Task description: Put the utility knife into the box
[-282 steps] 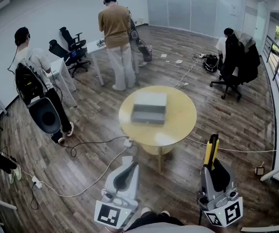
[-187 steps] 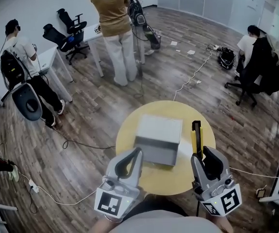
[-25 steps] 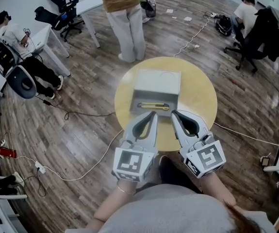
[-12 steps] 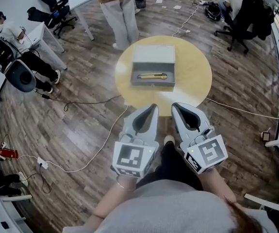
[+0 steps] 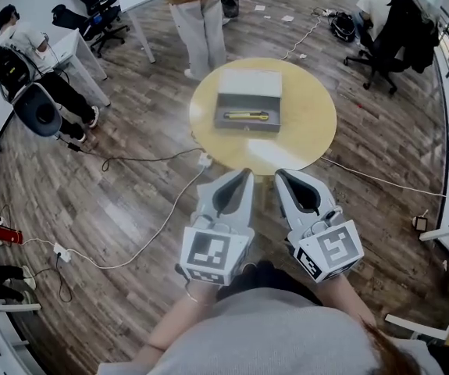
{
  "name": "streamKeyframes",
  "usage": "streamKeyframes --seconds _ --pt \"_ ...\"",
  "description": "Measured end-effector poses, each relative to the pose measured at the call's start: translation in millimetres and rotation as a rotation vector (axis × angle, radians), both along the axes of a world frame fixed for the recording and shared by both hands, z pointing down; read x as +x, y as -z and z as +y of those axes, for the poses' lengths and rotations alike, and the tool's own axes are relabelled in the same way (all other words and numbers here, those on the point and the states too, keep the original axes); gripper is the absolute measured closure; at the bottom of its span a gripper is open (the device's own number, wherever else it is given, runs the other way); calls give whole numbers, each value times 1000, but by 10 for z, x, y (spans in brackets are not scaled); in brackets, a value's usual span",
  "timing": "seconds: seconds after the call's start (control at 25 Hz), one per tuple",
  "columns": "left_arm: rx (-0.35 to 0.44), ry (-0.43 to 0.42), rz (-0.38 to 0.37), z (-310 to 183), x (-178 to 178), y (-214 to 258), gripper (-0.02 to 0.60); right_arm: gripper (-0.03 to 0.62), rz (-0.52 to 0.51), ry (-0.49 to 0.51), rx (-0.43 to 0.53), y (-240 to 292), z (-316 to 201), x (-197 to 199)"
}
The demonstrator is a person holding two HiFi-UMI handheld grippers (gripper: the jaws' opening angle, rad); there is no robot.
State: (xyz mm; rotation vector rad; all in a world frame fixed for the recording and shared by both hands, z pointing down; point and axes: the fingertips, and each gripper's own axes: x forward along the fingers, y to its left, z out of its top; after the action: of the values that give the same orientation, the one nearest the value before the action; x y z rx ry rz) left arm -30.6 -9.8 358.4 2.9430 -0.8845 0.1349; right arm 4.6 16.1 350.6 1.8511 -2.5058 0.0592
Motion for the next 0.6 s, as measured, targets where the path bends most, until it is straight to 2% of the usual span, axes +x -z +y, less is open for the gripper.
streamKeyframes --seconds 0.6 --pt "-12 27 -15 279 57 -10 581 589 -5 22 4 46 268 5"
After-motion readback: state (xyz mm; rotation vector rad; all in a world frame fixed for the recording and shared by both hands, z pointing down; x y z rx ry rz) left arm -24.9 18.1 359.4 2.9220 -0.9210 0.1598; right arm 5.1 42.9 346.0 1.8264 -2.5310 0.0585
